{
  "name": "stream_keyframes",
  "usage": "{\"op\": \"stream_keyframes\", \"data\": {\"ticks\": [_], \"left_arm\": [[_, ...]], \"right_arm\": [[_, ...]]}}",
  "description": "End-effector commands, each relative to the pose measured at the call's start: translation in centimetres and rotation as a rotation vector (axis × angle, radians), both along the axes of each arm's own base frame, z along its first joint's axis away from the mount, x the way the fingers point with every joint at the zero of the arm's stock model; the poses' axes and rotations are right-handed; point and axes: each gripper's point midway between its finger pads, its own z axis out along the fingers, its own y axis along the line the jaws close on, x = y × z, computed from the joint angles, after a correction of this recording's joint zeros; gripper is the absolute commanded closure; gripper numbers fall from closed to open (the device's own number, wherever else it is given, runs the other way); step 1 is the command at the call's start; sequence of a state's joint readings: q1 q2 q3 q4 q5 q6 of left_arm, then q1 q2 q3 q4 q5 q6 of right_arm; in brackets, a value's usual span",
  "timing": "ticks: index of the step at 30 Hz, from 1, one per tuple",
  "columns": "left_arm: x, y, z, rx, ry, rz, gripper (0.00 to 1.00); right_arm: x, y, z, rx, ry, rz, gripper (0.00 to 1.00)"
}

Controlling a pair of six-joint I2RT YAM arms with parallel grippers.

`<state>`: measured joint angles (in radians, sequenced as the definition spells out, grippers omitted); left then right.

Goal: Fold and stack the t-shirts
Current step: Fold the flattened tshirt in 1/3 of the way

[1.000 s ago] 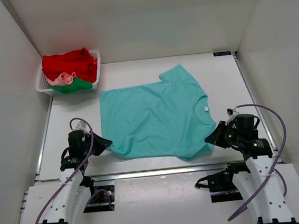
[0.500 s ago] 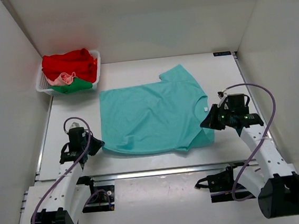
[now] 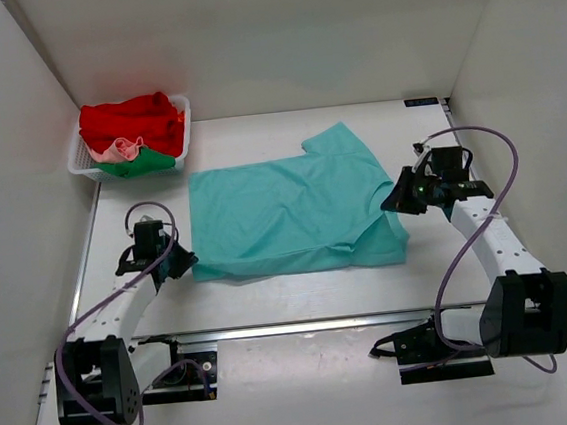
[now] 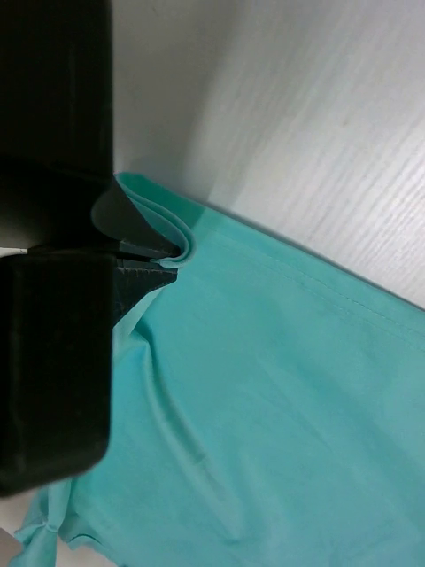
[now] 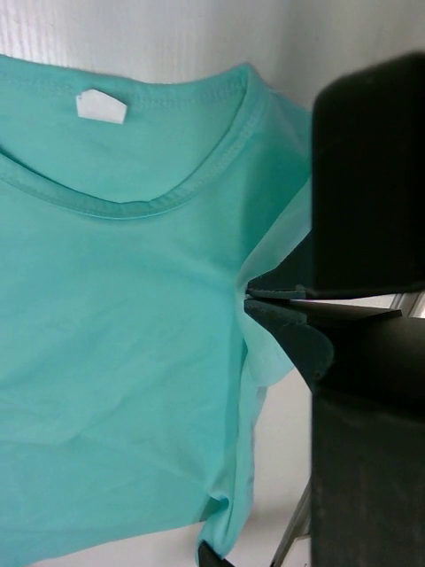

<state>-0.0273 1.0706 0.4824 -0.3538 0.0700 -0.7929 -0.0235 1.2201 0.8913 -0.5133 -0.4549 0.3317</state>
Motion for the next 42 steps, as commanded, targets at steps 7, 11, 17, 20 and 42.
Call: {"op": "stream_keyframes", "data": {"ticks": [7,11,17,20,42], "left_arm": [[2.9,-0.2,0.0,0.033,-0.005,-0.062,0.99],[3.7,0.0,-0.2,0.045,-0.003,-0.073,0.99],[5.8,0.4,0.3,0.084,-0.012,-0.088,0.99],[6.8,0.6,0.2,0.092,-0.005,-0.095,0.92],[2.6,-3.9,-1.1,0.174,0.097,-0.355,0.49]], "right_arm": [[5.3,-0.8,1.5,-0.027,-0.092,0.004,1.0],[6.8,-0.5,0.9,-0.036,-0.08,0.015,1.0],[9.0,-0.1,0.8,-0.045,-0.083,0.03,1.0],[10.2,-0.1,0.6,-0.052,-0.078,0.032,1.0],[4.7,3.1,-2.6,-0.08,-0.064,0.025,0.74]]}}
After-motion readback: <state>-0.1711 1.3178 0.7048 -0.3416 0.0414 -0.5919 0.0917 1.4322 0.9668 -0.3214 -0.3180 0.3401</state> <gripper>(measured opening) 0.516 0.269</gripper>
